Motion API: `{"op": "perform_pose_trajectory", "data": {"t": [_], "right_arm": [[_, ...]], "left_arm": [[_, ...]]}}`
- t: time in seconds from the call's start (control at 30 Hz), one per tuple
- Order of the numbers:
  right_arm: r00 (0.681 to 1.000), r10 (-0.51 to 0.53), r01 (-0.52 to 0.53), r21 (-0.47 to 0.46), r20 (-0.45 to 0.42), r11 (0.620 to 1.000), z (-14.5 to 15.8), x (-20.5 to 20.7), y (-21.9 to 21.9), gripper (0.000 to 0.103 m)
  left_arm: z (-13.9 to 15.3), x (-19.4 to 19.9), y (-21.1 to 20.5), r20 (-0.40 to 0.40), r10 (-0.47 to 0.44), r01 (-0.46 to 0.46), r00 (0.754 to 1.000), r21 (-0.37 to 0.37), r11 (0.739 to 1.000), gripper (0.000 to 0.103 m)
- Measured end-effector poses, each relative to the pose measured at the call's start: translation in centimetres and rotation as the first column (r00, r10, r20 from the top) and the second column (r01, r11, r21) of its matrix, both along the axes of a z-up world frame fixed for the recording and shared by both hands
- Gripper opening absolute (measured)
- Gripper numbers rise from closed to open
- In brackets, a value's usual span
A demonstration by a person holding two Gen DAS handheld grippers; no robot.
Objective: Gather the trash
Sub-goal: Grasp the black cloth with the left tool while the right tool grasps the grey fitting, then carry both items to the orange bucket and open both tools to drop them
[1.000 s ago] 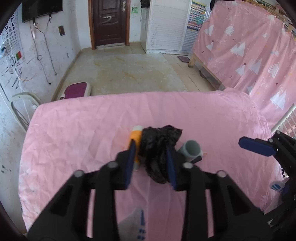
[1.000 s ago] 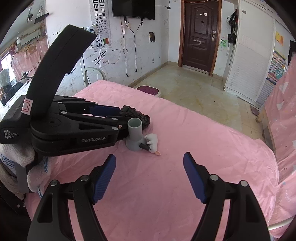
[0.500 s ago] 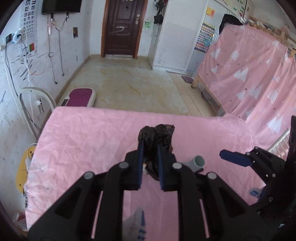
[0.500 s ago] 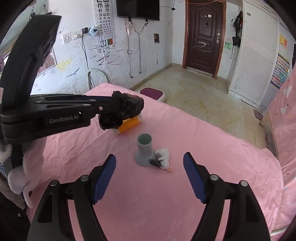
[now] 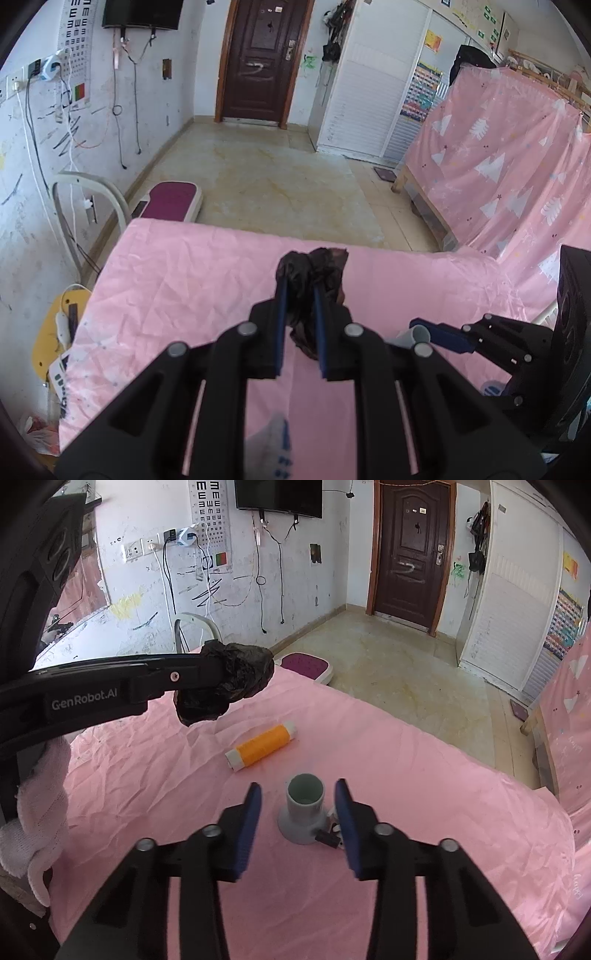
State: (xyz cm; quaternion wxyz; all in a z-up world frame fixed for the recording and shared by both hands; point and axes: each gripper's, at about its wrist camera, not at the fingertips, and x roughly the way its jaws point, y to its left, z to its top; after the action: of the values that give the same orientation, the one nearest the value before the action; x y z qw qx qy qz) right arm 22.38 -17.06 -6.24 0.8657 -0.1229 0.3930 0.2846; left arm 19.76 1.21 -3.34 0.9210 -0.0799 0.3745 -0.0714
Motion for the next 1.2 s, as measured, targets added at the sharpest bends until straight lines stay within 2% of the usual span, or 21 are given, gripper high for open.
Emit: {"op": "perform_pose_trajectory", "data": {"t": [0.03,0.1,0.4,0.7,1.2], "right_arm": [[1.000,0.003,-0.003,0.000,0.002,1.000,0.0,-0.1,0.0,0.013],[1.000,0.002,-0.002,0.000,0.005,1.000,0.2,-0.1,0.1,0.010],[0.999,-0.016,0.014,0.028,0.039,0.999,1.6,-0.8,-0.6,0.009],[0.995,-0.050,0.044,0.070,0.088,0.997,3.6,-2.5,-2.8,0.009],[0.974,-0.155,0.128,0.163,0.165,0.978,7.2,-6.0,-9.3,0.009]], "left_arm": [[-0.1,-0.1,0.0,0.000,-0.002,0.002,1.000,0.001,1.000,0.013],[-0.2,-0.1,-0.1,-0.003,-0.005,0.005,1.000,0.009,1.000,0.013],[-0.4,-0.2,-0.7,-0.002,0.001,-0.001,1.000,0.031,1.000,0.013],[0.9,-1.4,-2.5,0.025,-0.023,0.021,0.999,0.067,0.998,0.013],[3.5,-4.3,-8.7,0.069,-0.111,0.100,0.991,0.145,0.984,0.013]]}}
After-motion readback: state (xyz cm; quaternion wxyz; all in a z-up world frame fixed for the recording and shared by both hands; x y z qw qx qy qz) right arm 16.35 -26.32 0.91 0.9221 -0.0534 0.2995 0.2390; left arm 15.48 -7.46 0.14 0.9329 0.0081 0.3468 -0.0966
